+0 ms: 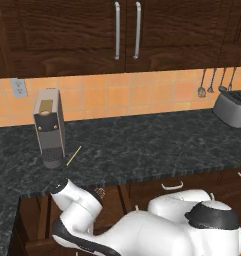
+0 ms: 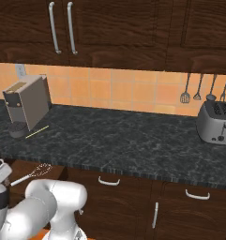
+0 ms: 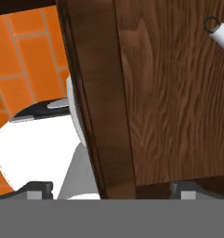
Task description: Pick the whisk from the drawer and place it on the counter.
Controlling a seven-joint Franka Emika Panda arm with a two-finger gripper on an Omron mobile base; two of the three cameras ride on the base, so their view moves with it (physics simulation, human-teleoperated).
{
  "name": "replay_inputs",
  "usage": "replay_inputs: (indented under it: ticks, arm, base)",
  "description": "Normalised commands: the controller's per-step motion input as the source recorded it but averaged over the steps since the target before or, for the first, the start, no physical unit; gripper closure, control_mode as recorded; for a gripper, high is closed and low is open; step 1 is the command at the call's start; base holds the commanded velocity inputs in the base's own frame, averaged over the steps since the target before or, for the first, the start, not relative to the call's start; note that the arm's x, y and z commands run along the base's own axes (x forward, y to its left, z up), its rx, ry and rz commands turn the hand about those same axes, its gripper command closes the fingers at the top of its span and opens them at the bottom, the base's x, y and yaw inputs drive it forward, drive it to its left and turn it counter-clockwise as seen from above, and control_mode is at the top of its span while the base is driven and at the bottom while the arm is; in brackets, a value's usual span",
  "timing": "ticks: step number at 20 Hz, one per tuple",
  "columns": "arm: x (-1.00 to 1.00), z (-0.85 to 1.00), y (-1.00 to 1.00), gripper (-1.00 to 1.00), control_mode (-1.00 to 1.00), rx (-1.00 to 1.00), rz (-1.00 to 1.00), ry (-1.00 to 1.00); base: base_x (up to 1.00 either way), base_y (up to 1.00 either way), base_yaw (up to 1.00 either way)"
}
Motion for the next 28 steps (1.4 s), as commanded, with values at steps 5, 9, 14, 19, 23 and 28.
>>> replay_inputs:
  ticks: [5, 9, 14, 19, 23, 28]
  arm:
    - [0.35, -0.31, 0.0, -1.0, -1.0, -0.01, 0.04, 0.0]
    - [-0.17, -0.58, -0.18, -1.0, -1.0, -0.13, 0.06, 0.13]
    - [-0.73, -0.31, -0.5, -1.0, -1.0, -0.07, 0.04, 0.14]
    - [-1.0, -0.07, -0.95, -1.0, -1.0, 0.0, 0.08, 0.08]
    - [-1.0, 0.16, -0.82, -1.0, -1.0, 0.0, 0.08, 0.06]
    - [-0.54, 0.91, -0.14, -1.0, -1.0, 0.0, 0.19, 0.02]
  base:
    - [0.0, 0.0, 0.0]
    - [0.0, 0.0, 0.0]
    - [0.0, 0.0, 0.0]
    - [0.0, 0.0, 0.0]
    - [0.0, 0.0, 0.0]
    - [0.0, 0.0, 0.0]
